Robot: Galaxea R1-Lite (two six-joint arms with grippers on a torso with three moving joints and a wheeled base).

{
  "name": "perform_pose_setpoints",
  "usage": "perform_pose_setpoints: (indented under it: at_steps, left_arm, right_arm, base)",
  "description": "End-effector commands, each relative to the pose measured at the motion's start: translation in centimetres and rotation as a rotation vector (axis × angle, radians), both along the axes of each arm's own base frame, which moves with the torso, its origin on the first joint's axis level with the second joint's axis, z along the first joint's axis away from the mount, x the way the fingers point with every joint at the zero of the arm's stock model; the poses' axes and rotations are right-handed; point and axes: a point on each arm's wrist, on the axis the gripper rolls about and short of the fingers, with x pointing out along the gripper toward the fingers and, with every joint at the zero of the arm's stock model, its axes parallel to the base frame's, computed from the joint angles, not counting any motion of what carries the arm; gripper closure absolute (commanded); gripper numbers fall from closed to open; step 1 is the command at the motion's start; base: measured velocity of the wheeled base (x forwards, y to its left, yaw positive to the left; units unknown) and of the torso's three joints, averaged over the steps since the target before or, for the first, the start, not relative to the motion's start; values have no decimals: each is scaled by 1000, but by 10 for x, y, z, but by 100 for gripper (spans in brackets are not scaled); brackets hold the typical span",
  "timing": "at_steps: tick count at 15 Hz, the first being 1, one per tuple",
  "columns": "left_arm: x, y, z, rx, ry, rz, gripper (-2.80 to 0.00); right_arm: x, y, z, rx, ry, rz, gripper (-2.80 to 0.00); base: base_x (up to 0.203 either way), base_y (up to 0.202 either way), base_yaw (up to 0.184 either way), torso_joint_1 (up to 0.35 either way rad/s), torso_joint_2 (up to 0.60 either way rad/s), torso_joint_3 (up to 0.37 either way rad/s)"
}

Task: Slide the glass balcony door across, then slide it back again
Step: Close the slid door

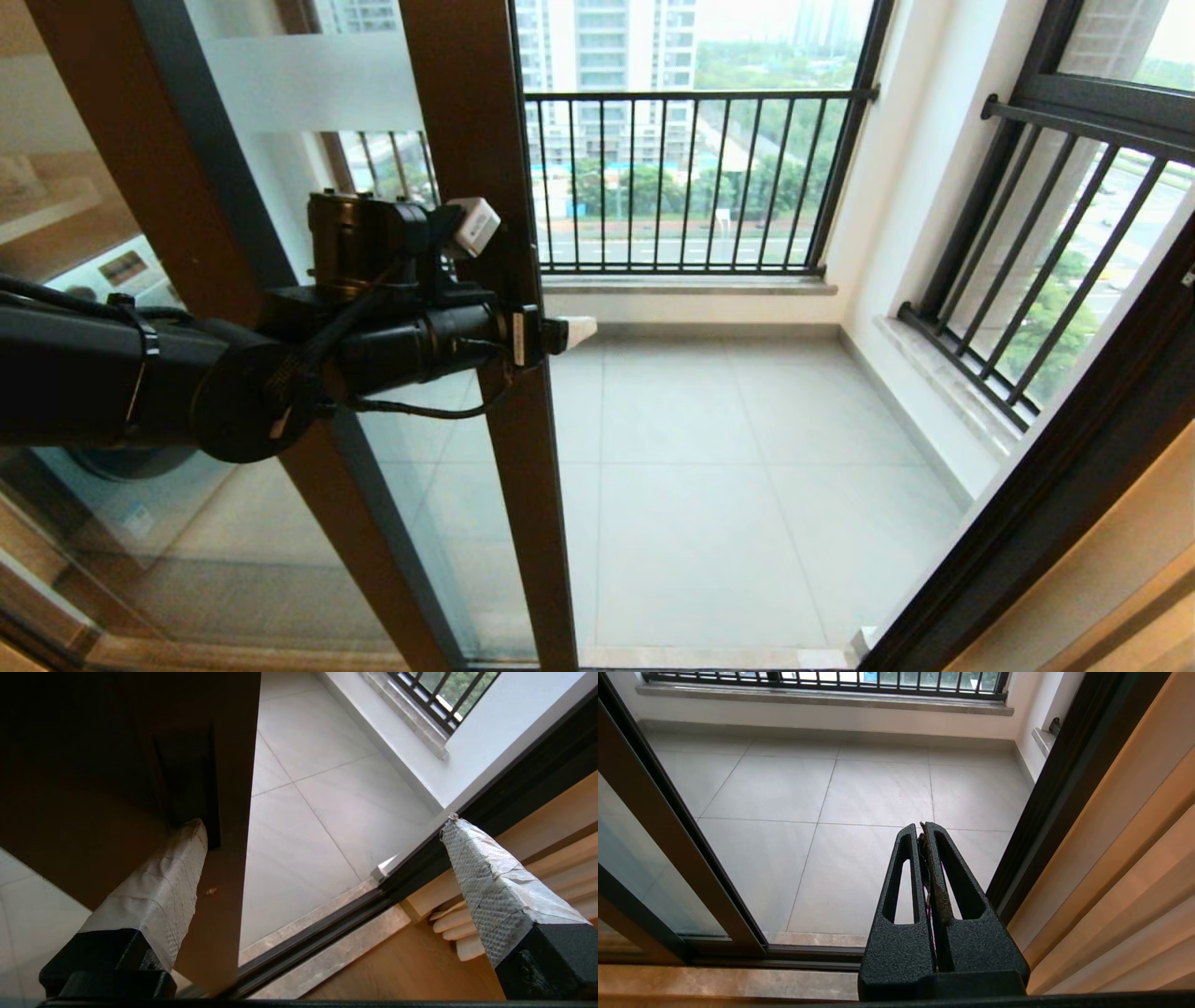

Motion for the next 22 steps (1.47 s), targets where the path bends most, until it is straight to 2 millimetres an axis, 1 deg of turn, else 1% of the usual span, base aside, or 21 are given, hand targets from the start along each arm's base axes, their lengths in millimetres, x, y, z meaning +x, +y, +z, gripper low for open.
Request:
perform_pose_setpoints:
  at_steps: [1,9,12,16,22]
  left_arm:
    - [5,-3,-1,-4,-1,-4,-280]
    - [9,-9,0,-12,-7,-24,-280]
    - [7,-15,-2,-9,-3,-39,-280]
    - [3,-24,2,-16,-15,-63,-280]
    - [1,-31,1,-15,-16,-81,-280]
  right_arm:
    - [0,0,0,0,0,1,0]
    - [0,0,0,0,0,1,0]
    - [0,0,0,0,0,1,0]
    - [0,0,0,-2,-1,1,0]
    - [0,0,0,0,0,1,0]
  base:
    - [0,0,0,0,0,0]
    - [0,0,0,0,0,0]
    - [0,0,0,0,0,0]
    - [0,0,0,0,0,0]
    - [0,0,0,0,0,0]
